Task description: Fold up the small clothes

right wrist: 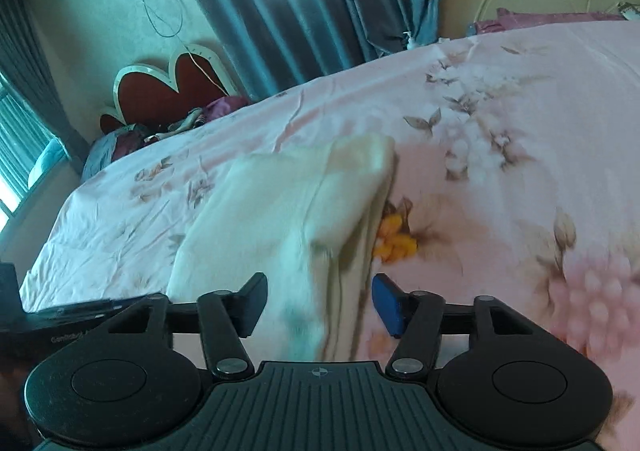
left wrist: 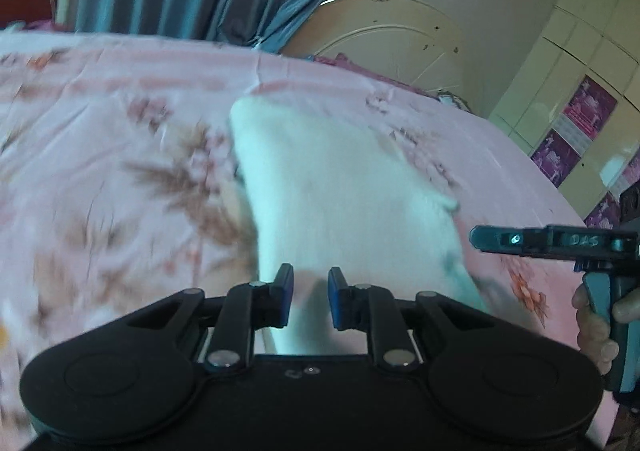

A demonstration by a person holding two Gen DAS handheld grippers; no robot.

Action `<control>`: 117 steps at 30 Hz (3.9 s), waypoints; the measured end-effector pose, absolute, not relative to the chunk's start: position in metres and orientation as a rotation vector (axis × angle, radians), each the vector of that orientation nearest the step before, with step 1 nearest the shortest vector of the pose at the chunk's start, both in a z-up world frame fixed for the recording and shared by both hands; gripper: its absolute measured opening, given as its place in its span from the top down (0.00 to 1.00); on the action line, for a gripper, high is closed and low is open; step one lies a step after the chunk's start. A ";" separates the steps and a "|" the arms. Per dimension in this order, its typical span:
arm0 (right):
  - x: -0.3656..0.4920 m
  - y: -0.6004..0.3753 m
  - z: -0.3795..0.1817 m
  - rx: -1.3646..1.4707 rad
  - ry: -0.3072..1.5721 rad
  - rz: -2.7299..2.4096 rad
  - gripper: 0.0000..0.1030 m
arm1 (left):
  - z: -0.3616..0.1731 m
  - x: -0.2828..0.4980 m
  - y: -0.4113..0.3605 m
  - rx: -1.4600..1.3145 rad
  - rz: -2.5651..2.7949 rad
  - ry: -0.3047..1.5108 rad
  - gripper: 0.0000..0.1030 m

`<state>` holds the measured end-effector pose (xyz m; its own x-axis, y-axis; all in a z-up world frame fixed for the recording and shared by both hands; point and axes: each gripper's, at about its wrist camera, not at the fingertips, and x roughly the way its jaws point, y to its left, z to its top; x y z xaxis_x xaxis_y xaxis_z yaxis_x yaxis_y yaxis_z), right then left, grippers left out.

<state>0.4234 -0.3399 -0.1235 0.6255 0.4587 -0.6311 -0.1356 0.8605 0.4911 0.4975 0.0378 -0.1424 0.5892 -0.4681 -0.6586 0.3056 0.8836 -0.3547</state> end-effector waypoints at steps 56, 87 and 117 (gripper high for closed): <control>0.394 -0.298 -0.119 0.078 0.915 0.454 0.91 | -0.137 0.452 -0.018 -0.009 -0.384 0.866 0.72; 0.528 -0.375 -0.170 0.805 0.987 0.449 0.58 | -0.173 0.596 0.032 -0.543 -0.294 0.985 0.45; 0.496 -0.279 -0.085 0.421 0.889 0.304 0.70 | -0.116 0.573 0.017 -0.157 -0.364 0.837 0.71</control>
<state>0.4962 -0.2792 -0.0850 0.5966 0.4241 -0.6814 -0.0815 0.8766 0.4743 0.5726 0.0166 -0.1163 0.6120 -0.3755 -0.6960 0.2533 0.9268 -0.2773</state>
